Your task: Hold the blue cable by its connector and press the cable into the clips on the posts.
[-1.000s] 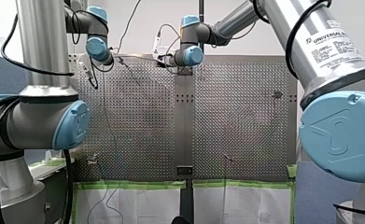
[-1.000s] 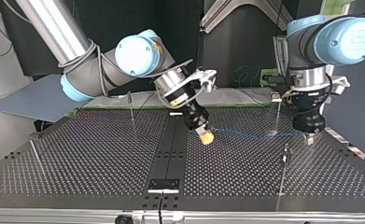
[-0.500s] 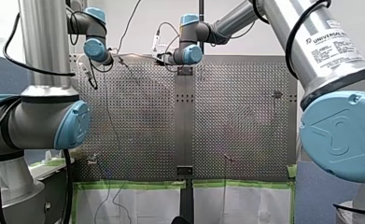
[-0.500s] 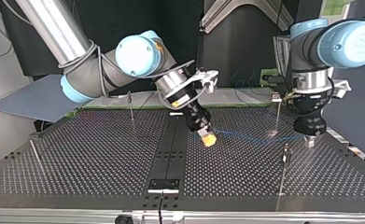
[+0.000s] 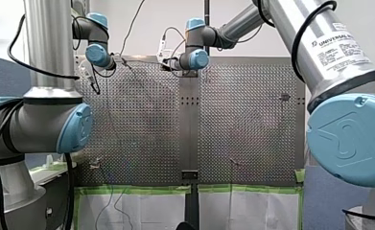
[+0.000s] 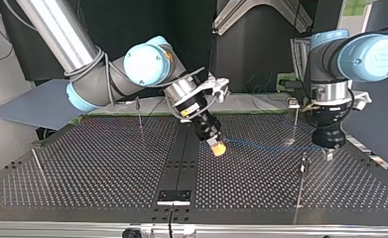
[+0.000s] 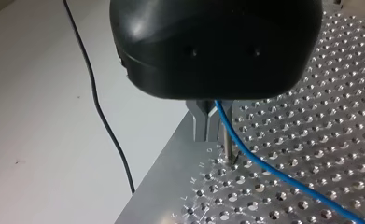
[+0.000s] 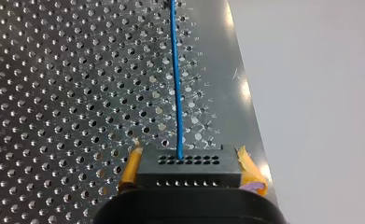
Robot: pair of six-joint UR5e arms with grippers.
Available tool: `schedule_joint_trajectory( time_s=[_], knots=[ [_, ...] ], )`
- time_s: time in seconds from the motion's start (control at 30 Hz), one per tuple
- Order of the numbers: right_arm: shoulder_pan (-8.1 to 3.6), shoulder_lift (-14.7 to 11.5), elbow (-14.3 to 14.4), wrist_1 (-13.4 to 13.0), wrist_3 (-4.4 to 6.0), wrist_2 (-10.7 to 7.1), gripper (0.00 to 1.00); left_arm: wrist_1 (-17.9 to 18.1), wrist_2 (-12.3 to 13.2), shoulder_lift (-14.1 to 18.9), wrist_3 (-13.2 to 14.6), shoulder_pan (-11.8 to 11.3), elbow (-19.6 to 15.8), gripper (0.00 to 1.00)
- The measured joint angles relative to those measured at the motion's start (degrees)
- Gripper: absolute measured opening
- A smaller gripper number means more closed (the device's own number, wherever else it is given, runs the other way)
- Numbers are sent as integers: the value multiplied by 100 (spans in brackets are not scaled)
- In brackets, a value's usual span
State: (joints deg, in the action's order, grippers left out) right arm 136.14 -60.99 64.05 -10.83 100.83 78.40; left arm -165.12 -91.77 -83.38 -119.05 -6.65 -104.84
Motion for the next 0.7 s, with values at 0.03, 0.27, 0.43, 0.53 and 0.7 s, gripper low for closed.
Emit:
schedule_joint_trajectory(
  time_s=[0.03, 0.27, 0.43, 0.53, 0.7],
  knots=[
    [-3, 1, 0, -2, 0, 0, 0, 2, 18, -17, -11, -14, 15, 0],
    [-27, 4, -1, -8, -8, 1, 0, 9, 222, -241, -46, -120, 157, 0],
    [-65, 14, -1, -14, -17, 8, 0, 62, 316, -287, -92, -175, 235, 0],
    [-90, 18, -1, -20, -23, 9, 0, 107, 393, -293, -152, -208, 271, 0],
    [-123, 20, 0, -24, -24, 10, 0, 156, 470, -295, -221, -242, 303, 0]
  ],
)
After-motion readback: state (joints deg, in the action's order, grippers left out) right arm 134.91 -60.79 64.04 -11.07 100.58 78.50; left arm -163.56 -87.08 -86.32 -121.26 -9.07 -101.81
